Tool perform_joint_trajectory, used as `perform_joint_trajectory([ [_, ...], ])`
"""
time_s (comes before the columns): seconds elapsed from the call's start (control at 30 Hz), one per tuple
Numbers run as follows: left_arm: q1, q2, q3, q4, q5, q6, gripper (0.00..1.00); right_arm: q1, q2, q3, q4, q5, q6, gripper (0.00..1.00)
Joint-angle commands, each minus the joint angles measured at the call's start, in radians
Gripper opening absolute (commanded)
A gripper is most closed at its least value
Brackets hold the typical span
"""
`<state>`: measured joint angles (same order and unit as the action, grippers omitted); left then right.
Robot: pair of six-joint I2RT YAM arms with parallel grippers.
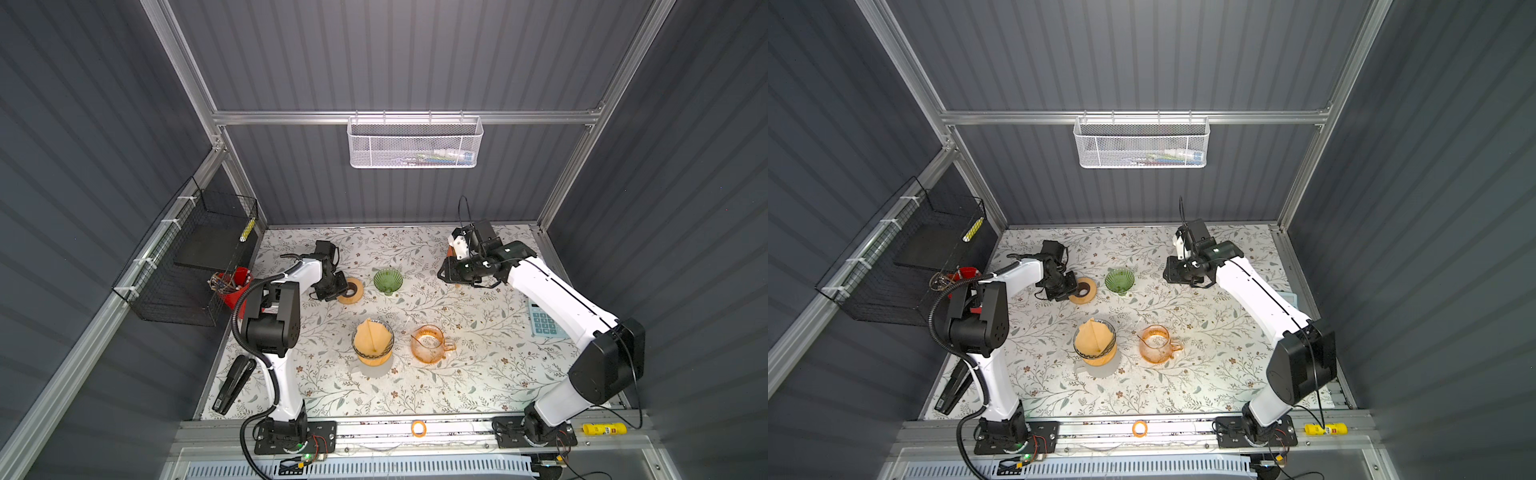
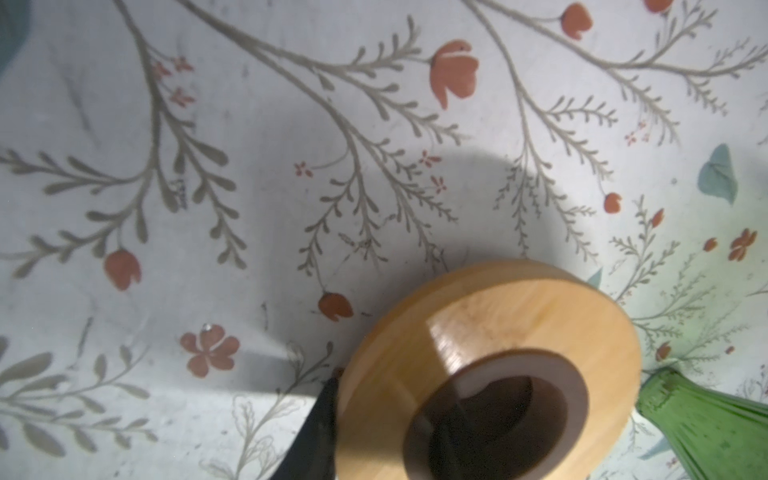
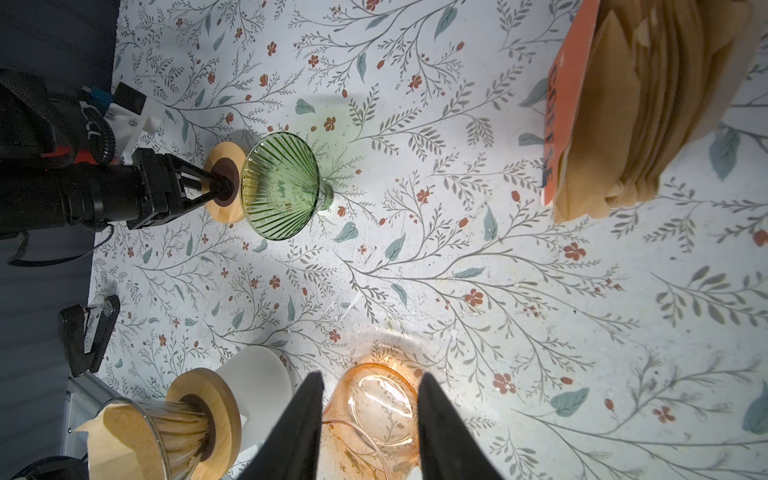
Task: Place the coffee filter in the dripper
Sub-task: 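Lower the left gripper and grasp the wooden ring by its edge, then lift the wooden ring with the left gripper and carry it over the pink pitcher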
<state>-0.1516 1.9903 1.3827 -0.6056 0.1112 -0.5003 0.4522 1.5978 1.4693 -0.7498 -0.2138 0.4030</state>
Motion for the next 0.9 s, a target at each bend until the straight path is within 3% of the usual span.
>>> perform_joint_trajectory([
  [0.0, -0.002, 0.002, 0.020, -0.014, 0.015, 0.005, 0.27, -0.003, 0.001, 0.015, -0.019, 0.001, 0.002, 0.39],
  [0.6, -0.005, -0.191, 0.137, -0.079, 0.127, 0.028, 0.22, -0.004, -0.129, -0.070, 0.022, 0.020, 0.038, 0.40],
  [0.87, -0.063, -0.272, 0.215, -0.156, 0.122, 0.069, 0.22, -0.004, -0.201, -0.109, 0.020, 0.025, 0.032, 0.40],
])
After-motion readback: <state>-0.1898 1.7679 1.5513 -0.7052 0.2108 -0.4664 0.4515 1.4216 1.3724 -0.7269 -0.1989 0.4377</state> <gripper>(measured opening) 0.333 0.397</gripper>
